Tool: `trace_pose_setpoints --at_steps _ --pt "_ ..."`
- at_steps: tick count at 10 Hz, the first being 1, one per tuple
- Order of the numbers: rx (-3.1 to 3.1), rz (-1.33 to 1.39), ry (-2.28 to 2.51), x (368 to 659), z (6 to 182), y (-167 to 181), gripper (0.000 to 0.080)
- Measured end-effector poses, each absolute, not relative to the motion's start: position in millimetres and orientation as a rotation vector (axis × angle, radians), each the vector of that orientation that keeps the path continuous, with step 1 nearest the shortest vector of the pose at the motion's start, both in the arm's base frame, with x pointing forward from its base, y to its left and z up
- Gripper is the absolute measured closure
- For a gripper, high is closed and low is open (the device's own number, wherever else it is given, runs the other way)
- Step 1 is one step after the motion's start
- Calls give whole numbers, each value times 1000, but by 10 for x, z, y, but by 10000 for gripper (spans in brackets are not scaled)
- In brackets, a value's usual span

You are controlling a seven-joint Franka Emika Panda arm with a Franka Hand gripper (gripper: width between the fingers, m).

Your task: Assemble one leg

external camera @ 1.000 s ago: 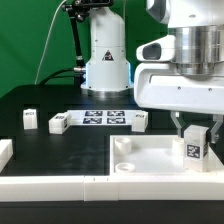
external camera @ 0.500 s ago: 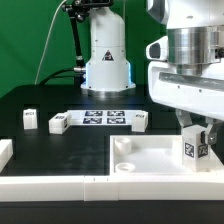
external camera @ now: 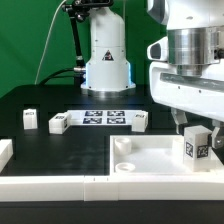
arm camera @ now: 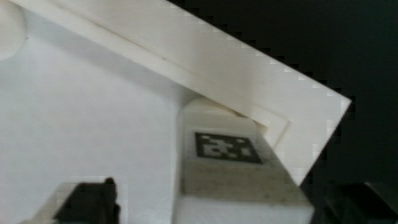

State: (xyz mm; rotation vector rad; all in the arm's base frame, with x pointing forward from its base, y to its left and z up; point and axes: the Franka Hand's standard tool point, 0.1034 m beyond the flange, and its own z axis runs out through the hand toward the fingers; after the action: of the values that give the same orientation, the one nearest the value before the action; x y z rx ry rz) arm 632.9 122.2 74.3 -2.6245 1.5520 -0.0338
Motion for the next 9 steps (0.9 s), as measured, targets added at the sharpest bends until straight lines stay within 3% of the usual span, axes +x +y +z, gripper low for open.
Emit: trace_pose_setpoints --at_steps 9 --pt "-3076 -96 290 6322 742 1250 150"
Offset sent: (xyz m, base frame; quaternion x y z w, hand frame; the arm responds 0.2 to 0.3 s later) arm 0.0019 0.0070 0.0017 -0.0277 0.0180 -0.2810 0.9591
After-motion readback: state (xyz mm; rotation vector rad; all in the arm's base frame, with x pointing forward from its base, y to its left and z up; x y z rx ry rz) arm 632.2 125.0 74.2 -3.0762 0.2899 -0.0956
